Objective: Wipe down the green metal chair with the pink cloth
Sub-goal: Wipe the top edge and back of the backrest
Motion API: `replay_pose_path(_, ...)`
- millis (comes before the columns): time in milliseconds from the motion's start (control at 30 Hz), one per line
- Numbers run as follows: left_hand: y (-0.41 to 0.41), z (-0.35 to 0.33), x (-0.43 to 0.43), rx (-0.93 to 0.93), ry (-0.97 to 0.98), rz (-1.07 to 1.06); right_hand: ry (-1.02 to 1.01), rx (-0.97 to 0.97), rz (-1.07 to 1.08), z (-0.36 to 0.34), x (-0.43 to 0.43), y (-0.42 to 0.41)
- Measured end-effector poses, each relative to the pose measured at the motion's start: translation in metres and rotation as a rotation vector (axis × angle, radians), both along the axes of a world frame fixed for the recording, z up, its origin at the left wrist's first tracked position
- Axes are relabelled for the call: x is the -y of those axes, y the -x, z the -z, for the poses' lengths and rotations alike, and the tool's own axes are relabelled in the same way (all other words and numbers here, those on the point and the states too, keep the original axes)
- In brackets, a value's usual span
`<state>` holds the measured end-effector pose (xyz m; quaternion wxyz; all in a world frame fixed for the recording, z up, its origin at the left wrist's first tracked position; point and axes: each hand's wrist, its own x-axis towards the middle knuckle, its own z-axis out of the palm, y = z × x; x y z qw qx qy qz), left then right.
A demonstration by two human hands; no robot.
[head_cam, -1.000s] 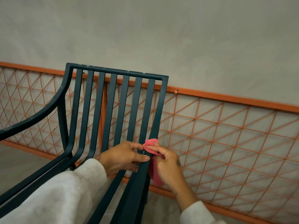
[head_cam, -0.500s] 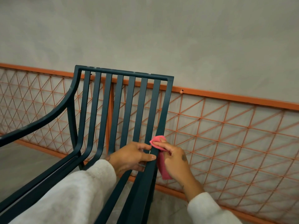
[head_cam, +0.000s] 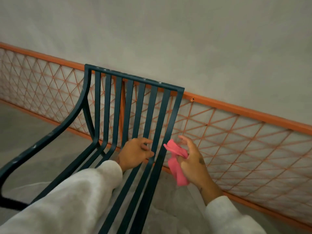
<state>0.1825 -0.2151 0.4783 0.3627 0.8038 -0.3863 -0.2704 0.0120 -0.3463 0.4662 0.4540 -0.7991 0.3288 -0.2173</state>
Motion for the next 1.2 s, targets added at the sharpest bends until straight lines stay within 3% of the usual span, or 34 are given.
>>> replay_pose_path(167,-0.004,-0.089,-0.013,-0.012,-0.052,-0.007,-0.268,0.027,0.135,-0.094,-0.003,0.027)
replay_pose_path(533,-0.042,-0.179,-0.026,0.086,-0.112,-0.029,-0.481,0.070,0.171,-0.182,0.001,-0.003)
replay_pose_path(700,-0.117,-0.175,-0.019,0.062,-0.138,-0.057,-0.455,0.042,0.228,-0.177,0.011,-0.052)
replay_pose_path(900,-0.234,-0.146,-0.013,0.068,-0.123,-0.177,-0.399,0.044,0.445,-0.157,0.018,-0.133)
replay_pose_path(1100,-0.339,-0.140,-0.013,0.234,-0.153,-0.060,-0.299,0.036,0.589,-0.159,0.016,-0.210)
replay_pose_path(1200,-0.368,-0.145,0.003,0.400,-0.031,0.039,-0.264,0.028,0.599,-0.166,0.022,-0.238)
